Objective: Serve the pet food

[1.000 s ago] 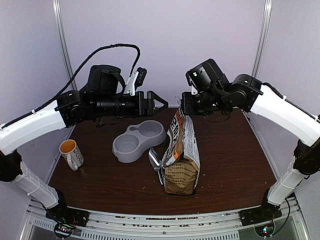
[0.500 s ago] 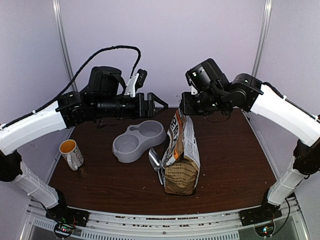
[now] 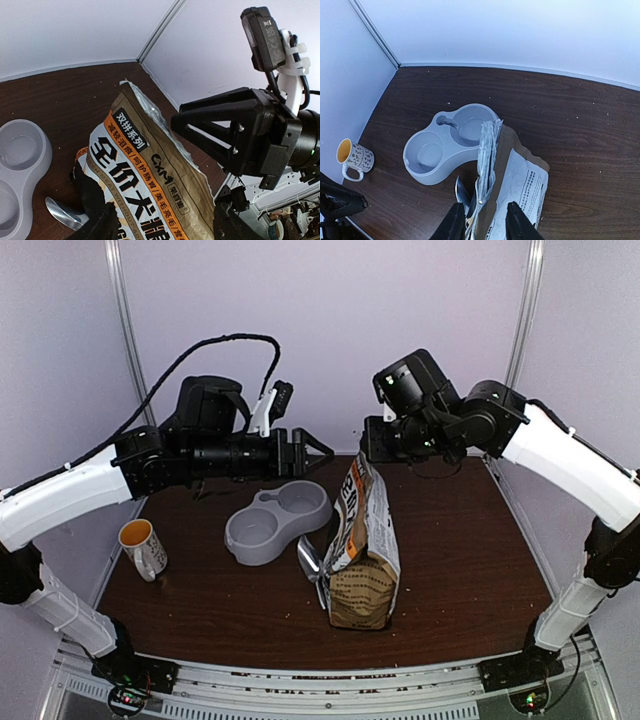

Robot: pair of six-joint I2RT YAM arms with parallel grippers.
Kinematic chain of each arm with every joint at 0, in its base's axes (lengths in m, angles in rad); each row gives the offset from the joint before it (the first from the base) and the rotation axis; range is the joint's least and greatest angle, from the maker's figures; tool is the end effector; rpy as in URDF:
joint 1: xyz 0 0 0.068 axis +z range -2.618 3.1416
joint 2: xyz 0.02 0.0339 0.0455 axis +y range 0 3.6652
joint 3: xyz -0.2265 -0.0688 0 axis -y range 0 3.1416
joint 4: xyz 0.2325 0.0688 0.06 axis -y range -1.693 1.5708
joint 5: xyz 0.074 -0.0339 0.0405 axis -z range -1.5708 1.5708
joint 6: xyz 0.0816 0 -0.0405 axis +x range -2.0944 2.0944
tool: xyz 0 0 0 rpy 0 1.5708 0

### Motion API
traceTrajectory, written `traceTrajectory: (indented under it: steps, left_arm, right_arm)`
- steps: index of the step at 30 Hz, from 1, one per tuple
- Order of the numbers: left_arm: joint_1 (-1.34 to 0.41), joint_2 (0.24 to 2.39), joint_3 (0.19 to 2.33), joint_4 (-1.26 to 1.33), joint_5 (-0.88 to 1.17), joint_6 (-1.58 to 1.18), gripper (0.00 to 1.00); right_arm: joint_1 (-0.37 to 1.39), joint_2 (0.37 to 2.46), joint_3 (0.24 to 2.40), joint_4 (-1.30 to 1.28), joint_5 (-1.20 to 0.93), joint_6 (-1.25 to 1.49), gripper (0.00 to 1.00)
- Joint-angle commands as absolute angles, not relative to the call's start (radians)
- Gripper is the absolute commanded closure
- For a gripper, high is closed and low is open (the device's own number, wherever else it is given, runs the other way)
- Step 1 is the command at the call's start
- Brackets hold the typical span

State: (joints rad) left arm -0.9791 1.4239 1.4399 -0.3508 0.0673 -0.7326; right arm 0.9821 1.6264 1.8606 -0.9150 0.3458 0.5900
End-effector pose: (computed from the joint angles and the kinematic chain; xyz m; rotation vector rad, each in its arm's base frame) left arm 0.1991 -0.3061 0.3502 0.3082 2.0789 -1.1742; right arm 0.2240 0.2857 0.3571 -0.2533 2.2329 0.4793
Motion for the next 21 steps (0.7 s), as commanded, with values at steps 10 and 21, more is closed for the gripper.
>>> traceTrajectory:
  steps: [10, 21]
  left_arm:
    - [-0.982, 1.388, 1.43, -0.285, 0.069, -0.737, 0.33]
    - [-0.982, 1.381, 1.422, -0.285, 0.066, -0.738, 0.33]
  right_arm:
    - [0.987, 1.679, 1.964, -0.984, 0.428, 0.547, 0.73]
    - [0.987, 1.739, 2.007, -1.027, 0.464, 0.543, 0.78]
